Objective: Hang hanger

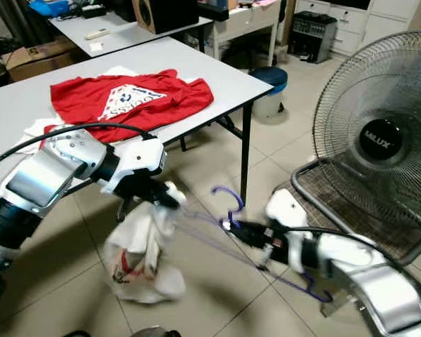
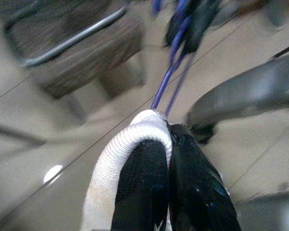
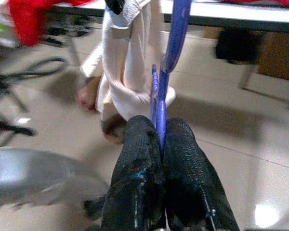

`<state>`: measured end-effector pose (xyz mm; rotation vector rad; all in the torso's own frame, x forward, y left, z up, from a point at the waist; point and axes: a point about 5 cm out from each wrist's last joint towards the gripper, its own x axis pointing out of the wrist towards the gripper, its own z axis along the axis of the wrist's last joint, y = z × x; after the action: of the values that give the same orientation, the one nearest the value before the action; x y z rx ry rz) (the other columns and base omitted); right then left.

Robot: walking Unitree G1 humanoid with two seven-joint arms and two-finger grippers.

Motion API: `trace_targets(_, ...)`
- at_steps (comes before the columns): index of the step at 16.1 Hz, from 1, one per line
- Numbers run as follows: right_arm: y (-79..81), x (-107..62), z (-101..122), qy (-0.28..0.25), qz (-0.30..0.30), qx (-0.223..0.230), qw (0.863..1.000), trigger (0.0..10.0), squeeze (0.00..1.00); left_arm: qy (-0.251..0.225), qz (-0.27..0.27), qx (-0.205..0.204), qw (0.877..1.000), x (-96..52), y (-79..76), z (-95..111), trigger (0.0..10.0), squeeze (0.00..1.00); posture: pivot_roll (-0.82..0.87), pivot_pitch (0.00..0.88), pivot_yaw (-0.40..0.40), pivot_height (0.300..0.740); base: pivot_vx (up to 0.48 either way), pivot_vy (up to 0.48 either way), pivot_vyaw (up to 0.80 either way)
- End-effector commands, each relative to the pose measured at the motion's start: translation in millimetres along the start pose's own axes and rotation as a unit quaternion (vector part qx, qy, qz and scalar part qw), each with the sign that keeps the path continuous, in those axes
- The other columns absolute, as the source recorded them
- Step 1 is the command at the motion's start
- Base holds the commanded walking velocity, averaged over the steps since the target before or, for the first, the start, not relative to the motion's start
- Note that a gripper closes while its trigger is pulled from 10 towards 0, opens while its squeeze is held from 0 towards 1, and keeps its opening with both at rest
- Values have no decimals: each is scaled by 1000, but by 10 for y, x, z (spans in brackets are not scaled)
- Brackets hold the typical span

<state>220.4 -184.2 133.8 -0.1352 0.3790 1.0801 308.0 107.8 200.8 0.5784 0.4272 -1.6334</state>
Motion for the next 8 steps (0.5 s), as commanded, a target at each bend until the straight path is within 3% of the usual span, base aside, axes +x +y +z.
trace_targets(1, -57, -49, 51, -10, 27, -15, 999, 10000, 0, -31, -26, 1, 999, -28, -28, 66, 0, 0, -164, 0, 97, 740, 0, 0, 0)
trace_targets(4, -113, -110, 49, 31, 98, -47, 994, 10000, 0, -2, -50, 10, 999, 45, -27, -1, 0, 0, -159, 0, 98, 740, 0, 0, 0)
trace_targets(8, -223, -67, 3, 34, 82, -46, 995, 10000, 0, -12, -56, 10, 998, 15, -11, 15, 0, 0, -152, 0, 99, 740, 0, 0, 0)
